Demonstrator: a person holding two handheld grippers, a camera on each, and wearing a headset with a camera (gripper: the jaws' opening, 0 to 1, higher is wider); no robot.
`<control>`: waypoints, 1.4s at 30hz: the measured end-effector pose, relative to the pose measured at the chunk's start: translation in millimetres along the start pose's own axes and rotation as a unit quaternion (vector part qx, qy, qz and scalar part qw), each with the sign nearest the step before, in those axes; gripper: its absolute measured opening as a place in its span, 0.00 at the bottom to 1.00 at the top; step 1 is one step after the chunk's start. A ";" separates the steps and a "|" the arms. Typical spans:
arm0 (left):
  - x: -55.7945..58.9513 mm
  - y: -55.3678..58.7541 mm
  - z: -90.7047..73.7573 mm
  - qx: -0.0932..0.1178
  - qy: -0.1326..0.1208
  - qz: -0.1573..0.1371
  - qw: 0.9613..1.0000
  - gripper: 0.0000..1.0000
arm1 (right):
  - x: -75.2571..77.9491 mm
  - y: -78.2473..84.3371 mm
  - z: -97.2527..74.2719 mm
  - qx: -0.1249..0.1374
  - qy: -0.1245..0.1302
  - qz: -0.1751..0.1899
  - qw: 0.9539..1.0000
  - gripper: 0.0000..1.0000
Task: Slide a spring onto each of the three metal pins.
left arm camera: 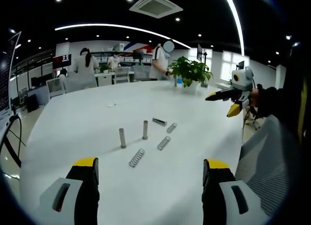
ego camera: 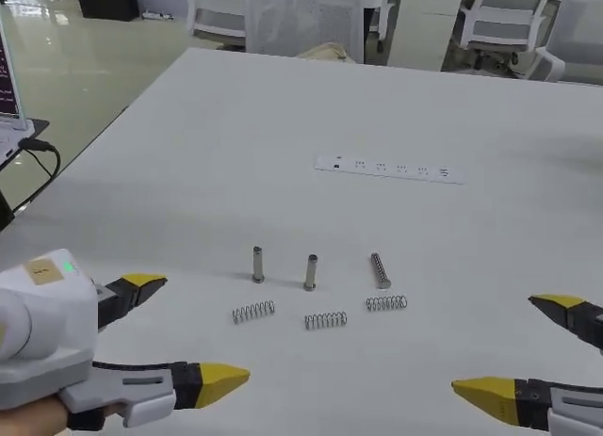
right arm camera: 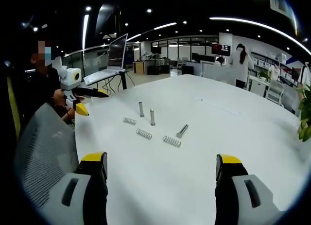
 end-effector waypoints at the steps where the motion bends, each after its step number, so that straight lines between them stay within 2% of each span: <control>1: -0.4 0.0 0.2 0.000 0.000 0.001 1.000 0.86 | 0.2 -0.6 0.4 0.000 -0.001 0.000 1.000 0.92; 9: -6.8 0.5 0.5 -0.004 -0.004 0.005 1.000 0.85 | 1.0 -2.7 0.5 -0.007 -0.005 -0.005 1.000 0.92; 15: -8.0 -8.1 -3.8 0.003 -0.003 0.008 1.000 0.85 | 2.6 -2.9 1.0 -0.010 -0.006 -0.007 1.000 0.91; 18: -9.5 -7.9 -2.9 0.005 -0.005 0.001 1.000 0.85 | 3.5 -2.9 2.2 -0.011 -0.006 -0.006 1.000 0.91; 31: -2.3 -3.0 1.7 0.006 0.001 -0.008 1.000 0.85 | 5.5 -1.1 3.5 -0.016 -0.004 -0.006 1.000 0.90; 42: 1.2 -4.2 1.2 0.010 0.006 -0.006 1.000 0.84 | 17.4 -16.8 6.5 -0.017 0.011 -0.007 1.000 0.84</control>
Point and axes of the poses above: the centre of the closed fingertips' face, and the gripper's own axes: z roughly forward along the fingers, x roughly to its right, y roughly out of its underside, the point moved 1 cm from there along -z, roughly backward along the fingers, and after that the axes turned 8 degrees about -y, right-handed, at the moved point
